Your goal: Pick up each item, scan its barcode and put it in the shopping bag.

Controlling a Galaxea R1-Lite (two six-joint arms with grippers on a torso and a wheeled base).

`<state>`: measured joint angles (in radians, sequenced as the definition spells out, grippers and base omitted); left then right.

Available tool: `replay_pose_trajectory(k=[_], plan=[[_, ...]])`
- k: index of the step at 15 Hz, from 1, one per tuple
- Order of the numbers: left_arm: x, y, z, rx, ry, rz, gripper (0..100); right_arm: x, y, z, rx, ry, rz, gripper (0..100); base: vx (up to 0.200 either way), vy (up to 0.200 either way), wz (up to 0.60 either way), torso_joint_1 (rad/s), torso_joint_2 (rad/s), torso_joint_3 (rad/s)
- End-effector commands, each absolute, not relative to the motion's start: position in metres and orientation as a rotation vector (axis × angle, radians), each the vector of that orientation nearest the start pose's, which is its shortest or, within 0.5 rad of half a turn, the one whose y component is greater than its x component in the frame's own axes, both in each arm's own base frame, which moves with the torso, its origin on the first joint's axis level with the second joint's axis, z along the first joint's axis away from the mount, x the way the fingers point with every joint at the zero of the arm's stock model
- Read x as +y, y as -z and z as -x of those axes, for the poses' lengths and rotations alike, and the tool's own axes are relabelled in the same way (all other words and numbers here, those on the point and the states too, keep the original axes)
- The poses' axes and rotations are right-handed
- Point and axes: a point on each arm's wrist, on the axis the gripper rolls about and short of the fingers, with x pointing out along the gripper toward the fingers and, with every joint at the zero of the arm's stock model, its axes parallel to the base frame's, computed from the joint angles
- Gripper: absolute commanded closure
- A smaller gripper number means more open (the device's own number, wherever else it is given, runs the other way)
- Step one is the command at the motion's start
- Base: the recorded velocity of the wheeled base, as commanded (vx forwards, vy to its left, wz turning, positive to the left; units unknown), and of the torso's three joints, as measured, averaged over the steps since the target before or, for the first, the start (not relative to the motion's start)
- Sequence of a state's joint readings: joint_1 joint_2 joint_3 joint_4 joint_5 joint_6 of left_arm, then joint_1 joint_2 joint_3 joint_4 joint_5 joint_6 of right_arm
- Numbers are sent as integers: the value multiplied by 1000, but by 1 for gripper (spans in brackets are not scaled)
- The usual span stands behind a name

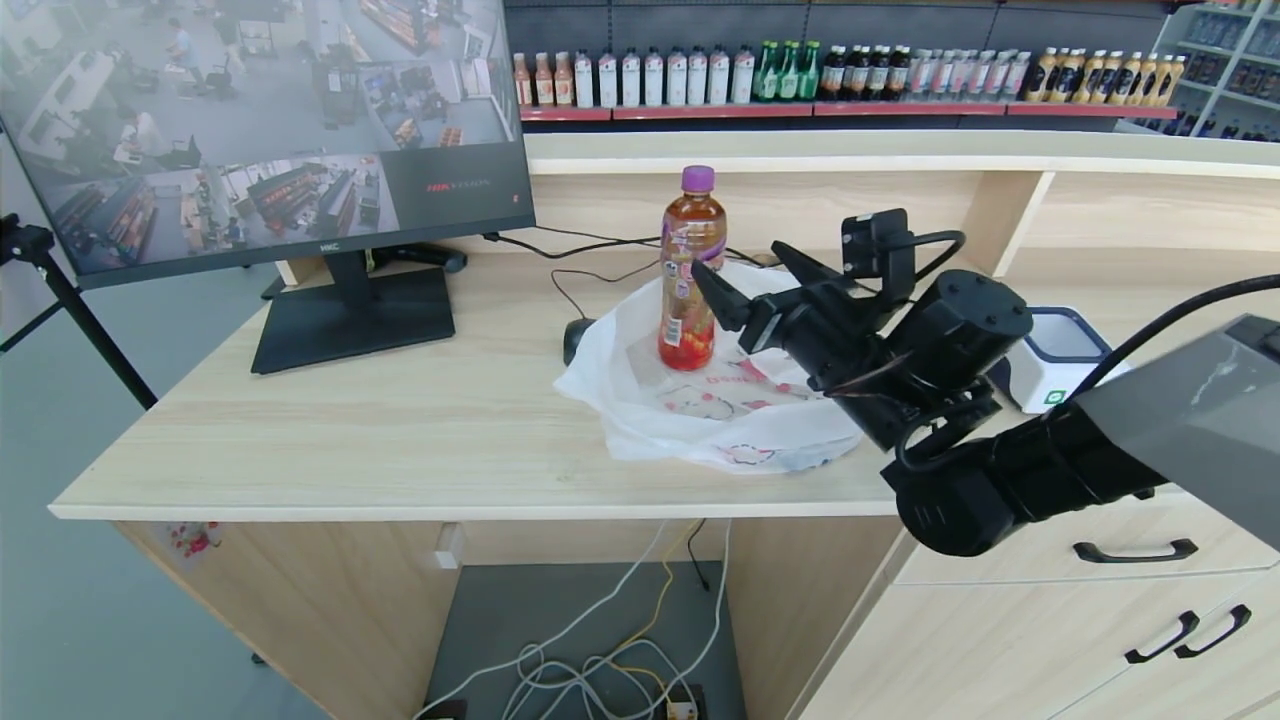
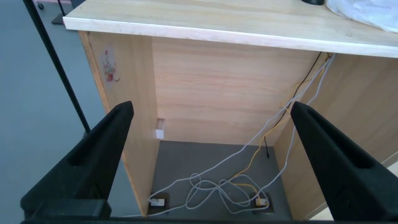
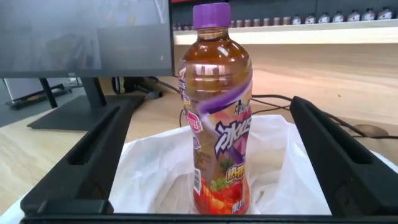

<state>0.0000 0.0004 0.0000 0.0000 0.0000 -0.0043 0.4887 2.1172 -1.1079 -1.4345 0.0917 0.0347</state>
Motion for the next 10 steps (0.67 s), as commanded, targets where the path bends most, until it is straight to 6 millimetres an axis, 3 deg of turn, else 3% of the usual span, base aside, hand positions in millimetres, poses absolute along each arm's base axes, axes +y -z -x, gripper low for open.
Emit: replay_pose_trajectory(k=[1, 6, 10], plan=[[0, -75, 23, 0, 0, 5, 0, 181, -194, -336, -430, -581, -130, 0, 0, 0, 0, 0, 0, 0], [0, -75, 23, 0, 0, 5, 0, 172, -200, -316, -455, -644, -146, 0, 0, 0, 0, 0, 0, 0], [0, -75, 23, 0, 0, 3, 0, 158, -194, -297, -403, -736, -104, 0, 0, 0, 0, 0, 0, 0]])
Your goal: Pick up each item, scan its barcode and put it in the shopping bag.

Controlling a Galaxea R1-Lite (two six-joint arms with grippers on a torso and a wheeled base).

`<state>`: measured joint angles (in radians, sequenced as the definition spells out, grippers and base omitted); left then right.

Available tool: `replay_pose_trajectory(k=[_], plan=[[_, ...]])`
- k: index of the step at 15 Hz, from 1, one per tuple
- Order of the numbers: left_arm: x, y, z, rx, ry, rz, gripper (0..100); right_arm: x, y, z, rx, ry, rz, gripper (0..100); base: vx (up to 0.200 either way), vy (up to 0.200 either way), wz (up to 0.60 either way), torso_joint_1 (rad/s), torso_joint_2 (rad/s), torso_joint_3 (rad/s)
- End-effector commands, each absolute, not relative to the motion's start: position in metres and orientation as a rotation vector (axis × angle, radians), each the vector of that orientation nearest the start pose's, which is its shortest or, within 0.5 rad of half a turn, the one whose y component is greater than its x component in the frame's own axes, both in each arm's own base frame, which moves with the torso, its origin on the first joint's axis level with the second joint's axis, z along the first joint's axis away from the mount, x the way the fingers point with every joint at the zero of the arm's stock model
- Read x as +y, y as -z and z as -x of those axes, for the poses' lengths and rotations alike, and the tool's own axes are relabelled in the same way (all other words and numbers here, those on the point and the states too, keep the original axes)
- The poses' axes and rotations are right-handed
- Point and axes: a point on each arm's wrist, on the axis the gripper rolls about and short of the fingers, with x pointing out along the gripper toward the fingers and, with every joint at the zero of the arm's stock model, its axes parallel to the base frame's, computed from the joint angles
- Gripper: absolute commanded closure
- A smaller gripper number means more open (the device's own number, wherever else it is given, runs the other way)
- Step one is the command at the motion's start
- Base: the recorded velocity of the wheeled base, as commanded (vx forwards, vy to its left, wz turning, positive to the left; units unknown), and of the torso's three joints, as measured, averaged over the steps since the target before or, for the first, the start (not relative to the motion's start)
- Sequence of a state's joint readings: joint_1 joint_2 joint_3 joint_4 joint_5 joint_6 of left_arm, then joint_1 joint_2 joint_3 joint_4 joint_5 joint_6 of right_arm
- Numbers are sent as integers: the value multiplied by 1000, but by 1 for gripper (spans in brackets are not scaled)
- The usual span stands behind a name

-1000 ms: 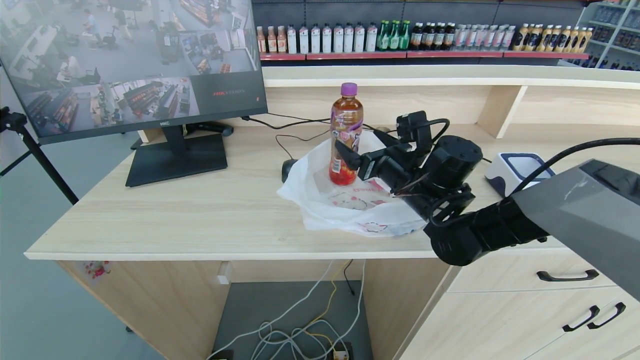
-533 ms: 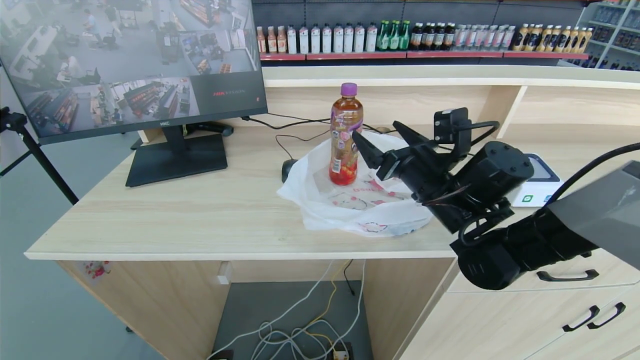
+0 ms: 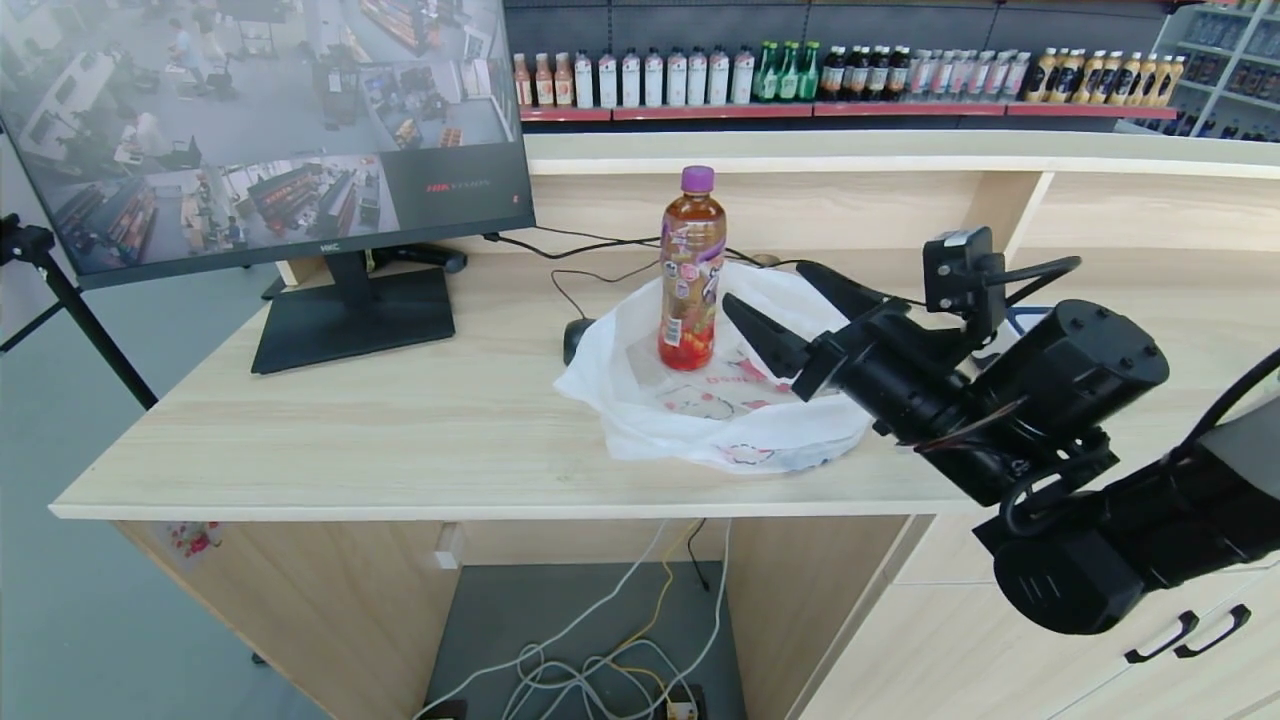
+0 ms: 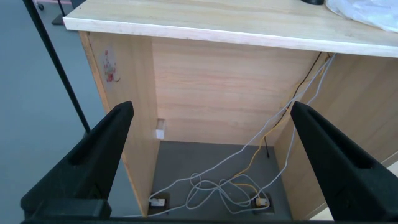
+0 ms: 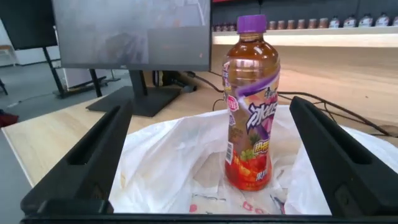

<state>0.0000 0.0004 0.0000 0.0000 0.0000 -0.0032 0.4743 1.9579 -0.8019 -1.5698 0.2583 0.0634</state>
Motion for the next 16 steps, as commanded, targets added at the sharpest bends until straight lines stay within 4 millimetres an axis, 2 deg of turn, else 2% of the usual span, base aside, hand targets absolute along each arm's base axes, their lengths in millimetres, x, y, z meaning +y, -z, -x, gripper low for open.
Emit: replay_pose_trajectory(k=[1, 4, 6, 8, 10, 12, 16], plan=[[0, -75, 23, 0, 0, 5, 0, 156, -194, -292, -396, -758, -98, 0, 0, 0, 0, 0, 0, 0], [0, -75, 23, 0, 0, 3, 0, 146, -193, -279, -400, -837, -20, 0, 0, 0, 0, 0, 0, 0], [0, -75, 23, 0, 0, 3, 0, 132, -186, -269, -362, -808, 11, 0, 0, 0, 0, 0, 0, 0], [0, -75, 23, 0, 2, 3, 0, 119, -187, -265, -364, -747, 30, 0, 0, 0, 0, 0, 0, 0], [0, -75, 23, 0, 0, 3, 0, 111, -186, -258, -339, -571, -2, 0, 0, 0, 0, 0, 0, 0], [0, -75, 23, 0, 0, 3, 0, 112, -183, -244, -310, -514, -30, 0, 0, 0, 0, 0, 0, 0], [0, -75, 23, 0, 0, 3, 0, 111, -187, -242, -311, -515, -74, 0, 0, 0, 0, 0, 0, 0]])
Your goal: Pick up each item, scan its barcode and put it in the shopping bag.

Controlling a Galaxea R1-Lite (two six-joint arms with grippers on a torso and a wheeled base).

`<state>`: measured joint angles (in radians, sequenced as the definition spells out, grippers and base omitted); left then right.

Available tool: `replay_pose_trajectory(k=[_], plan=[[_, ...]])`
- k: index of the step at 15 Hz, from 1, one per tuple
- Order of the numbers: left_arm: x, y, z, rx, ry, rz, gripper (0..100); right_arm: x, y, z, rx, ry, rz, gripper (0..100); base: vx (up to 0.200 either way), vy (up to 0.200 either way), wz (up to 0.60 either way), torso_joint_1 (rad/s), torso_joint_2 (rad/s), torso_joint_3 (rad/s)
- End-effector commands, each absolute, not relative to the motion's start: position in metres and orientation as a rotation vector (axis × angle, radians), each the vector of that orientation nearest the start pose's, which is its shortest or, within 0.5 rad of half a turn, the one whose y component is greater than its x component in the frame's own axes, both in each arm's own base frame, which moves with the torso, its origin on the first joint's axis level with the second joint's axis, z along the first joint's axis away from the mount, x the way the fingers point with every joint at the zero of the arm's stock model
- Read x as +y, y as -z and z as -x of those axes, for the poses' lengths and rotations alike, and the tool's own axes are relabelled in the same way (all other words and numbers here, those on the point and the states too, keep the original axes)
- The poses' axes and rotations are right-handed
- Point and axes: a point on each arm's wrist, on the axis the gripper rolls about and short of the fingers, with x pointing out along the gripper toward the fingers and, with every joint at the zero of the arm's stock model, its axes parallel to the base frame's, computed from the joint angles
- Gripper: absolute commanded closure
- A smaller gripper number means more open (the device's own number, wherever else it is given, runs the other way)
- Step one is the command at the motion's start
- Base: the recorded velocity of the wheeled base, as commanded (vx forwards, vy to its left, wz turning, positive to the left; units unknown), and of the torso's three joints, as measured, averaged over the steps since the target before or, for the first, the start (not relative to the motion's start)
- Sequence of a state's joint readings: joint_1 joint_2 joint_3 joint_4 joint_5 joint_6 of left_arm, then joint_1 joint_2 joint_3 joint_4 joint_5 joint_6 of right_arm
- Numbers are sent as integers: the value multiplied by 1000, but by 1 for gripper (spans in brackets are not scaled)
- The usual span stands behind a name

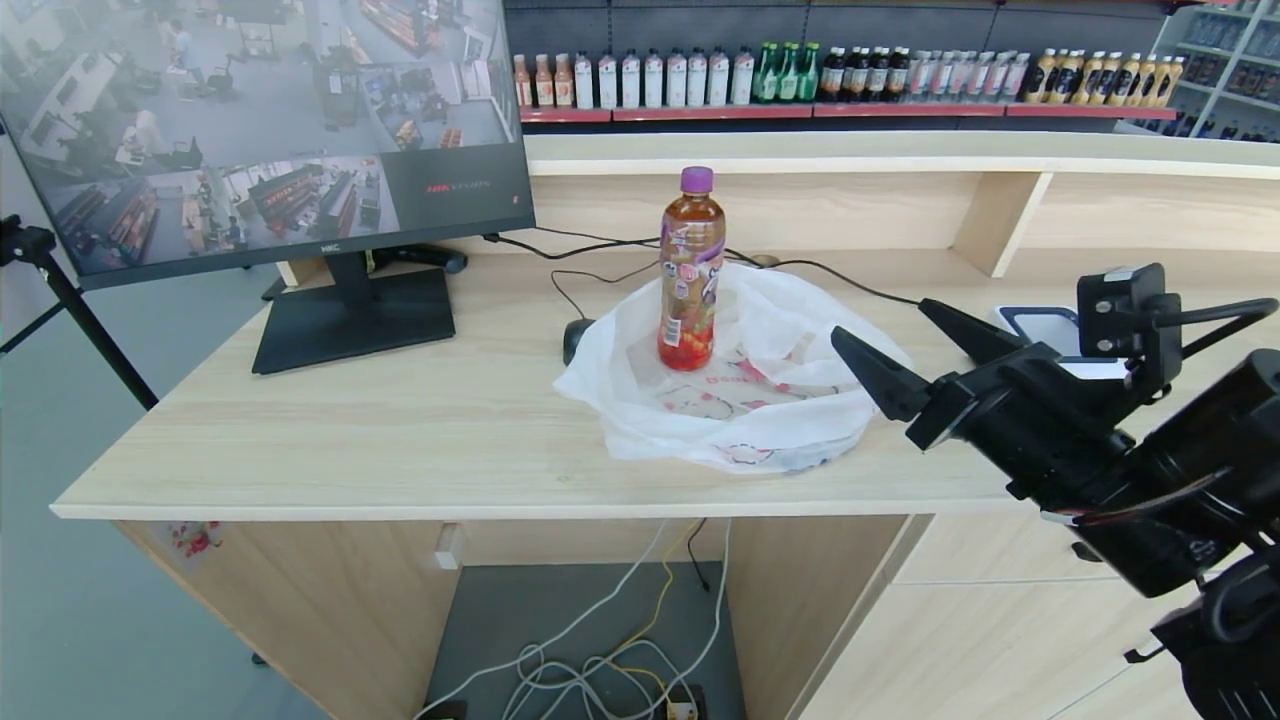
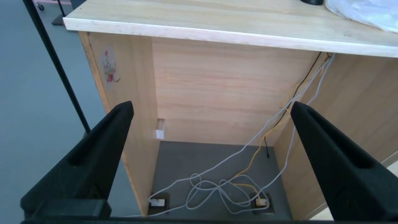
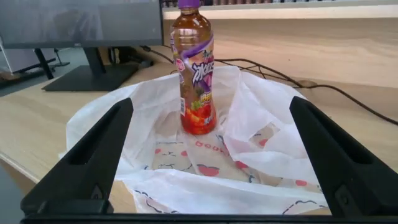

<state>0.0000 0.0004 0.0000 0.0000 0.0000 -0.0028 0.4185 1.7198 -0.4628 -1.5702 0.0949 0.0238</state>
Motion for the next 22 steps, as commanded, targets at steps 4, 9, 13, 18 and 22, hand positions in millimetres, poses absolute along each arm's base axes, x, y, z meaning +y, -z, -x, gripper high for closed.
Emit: replay_pose_trajectory(k=[4, 9, 13, 18, 22], plan=[[0, -75, 23, 0, 0, 3, 0, 108, -187, -238, -307, -515, -83, 0, -150, 0, 0, 1, 2, 3], [0, -75, 23, 0, 0, 2, 0, 106, -182, -242, -286, -506, -88, 0, -40, 0, 0, 0, 0, 0], [0, -75, 23, 0, 0, 5, 0, 106, -181, -242, -281, -503, -92, 0, 0, 0, 0, 0, 0, 0], [0, -75, 23, 0, 0, 5, 0, 106, -181, -242, -281, -505, -92, 0, 0, -200, 0, 3, 1, 1], [0, -75, 23, 0, 0, 5, 0, 106, -180, -243, -279, -505, -91, 0, 0, -200, 0, 8, 5, 1]])
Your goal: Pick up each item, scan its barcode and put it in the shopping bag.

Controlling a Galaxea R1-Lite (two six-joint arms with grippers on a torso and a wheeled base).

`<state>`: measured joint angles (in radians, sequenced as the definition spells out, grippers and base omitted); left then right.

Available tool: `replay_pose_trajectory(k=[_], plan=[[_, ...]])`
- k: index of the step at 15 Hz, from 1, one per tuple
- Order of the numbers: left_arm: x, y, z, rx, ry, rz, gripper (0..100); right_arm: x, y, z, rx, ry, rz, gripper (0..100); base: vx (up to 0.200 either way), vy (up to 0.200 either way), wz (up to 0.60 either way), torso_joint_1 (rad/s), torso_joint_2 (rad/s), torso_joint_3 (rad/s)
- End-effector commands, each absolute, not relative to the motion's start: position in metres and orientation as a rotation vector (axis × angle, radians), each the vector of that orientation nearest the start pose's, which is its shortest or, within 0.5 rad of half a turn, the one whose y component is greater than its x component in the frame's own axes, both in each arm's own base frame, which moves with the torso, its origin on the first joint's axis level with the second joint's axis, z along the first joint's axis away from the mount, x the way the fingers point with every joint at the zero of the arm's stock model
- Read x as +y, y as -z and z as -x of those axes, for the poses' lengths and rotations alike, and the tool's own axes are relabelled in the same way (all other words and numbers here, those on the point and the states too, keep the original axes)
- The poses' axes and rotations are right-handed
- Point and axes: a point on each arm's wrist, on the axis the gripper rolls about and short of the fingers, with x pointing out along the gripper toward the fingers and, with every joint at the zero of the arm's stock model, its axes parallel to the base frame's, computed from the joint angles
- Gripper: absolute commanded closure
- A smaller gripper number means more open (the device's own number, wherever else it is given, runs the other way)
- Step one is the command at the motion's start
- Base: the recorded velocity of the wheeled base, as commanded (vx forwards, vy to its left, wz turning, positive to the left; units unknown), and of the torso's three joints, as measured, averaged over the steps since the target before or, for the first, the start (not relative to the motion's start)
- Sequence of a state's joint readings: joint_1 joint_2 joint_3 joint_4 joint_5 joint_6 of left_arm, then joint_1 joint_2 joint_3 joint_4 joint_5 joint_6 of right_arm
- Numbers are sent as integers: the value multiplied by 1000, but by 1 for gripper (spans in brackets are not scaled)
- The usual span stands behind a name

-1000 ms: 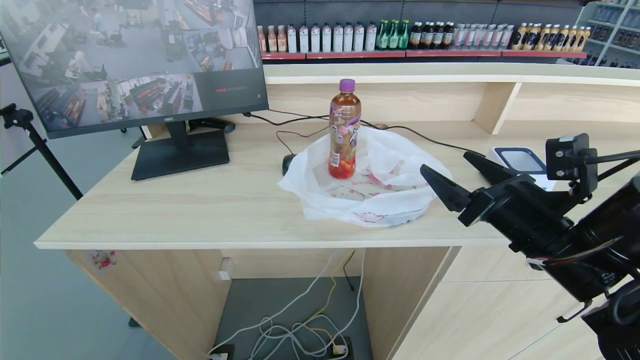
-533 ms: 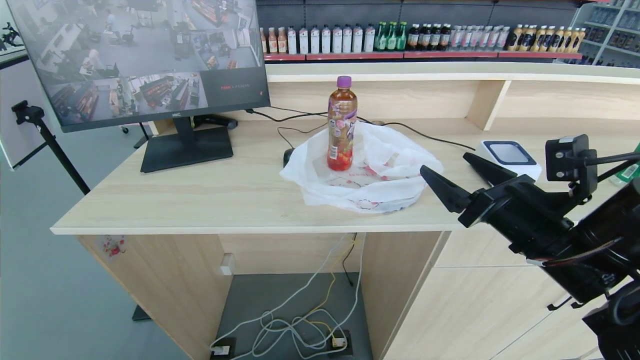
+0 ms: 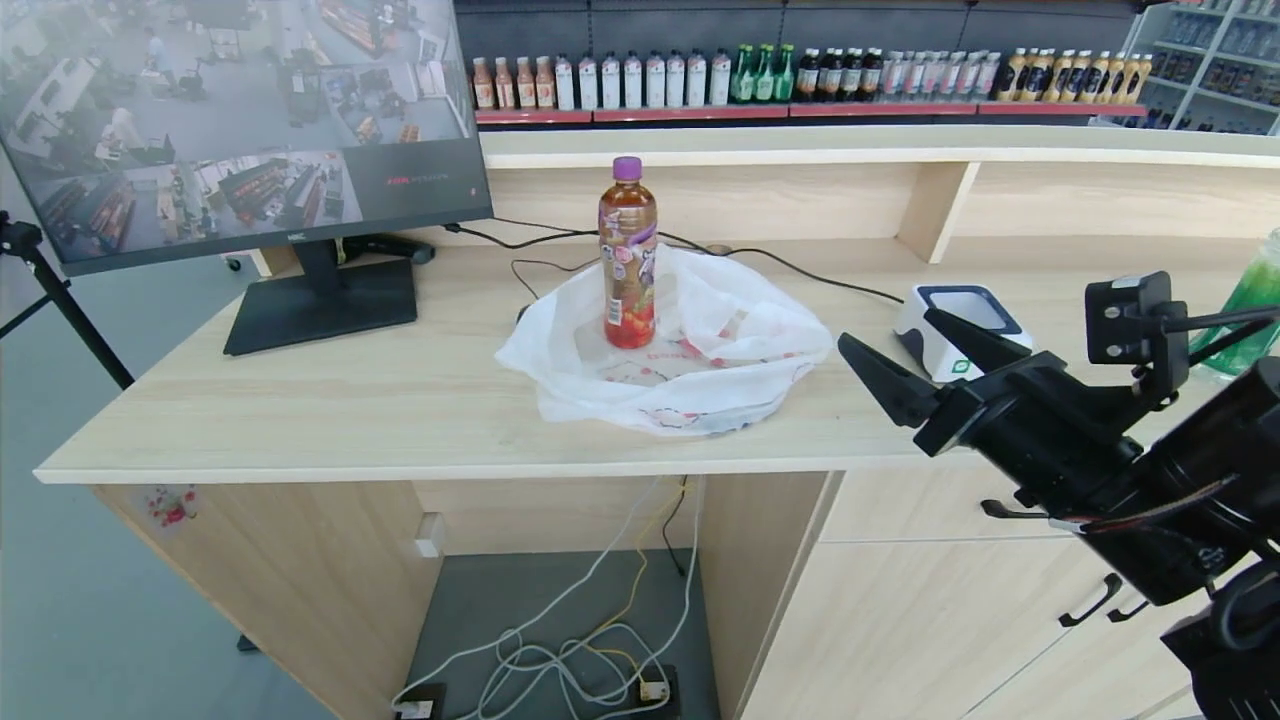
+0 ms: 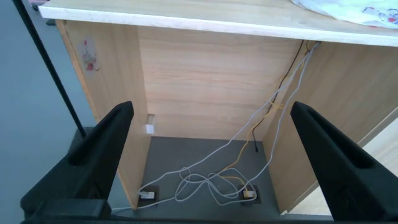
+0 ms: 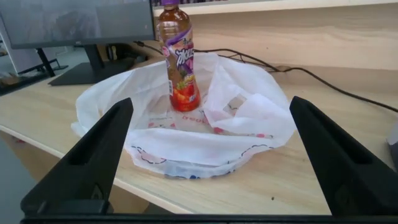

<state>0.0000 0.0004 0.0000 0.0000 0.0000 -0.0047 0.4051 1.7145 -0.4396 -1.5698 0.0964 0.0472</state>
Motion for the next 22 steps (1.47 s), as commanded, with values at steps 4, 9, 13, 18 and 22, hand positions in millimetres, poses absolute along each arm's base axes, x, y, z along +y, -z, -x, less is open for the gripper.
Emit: replay_pose_trajectory(k=[4, 9, 13, 18, 22], plan=[[0, -75, 23, 0, 0, 6, 0, 103, -180, -245, -278, -488, -89, 0, 0, -200, 0, -1, 1, -1], [0, -75, 23, 0, 0, 6, 0, 101, -178, -242, -269, -482, -87, 0, 0, -200, 0, 1, 3, 4], [0, -75, 23, 0, 0, 6, 0, 98, -174, -240, -251, -454, -86, 0, 0, -200, 0, 0, 1, 2], [0, -75, 23, 0, 0, 5, 0, 98, -176, -241, -257, -436, -89, 0, 0, -200, 0, 1, 3, 5], [0, -75, 23, 0, 0, 6, 0, 98, -175, -241, -255, -435, -89, 0, 0, -200, 0, 5, 2, 5]])
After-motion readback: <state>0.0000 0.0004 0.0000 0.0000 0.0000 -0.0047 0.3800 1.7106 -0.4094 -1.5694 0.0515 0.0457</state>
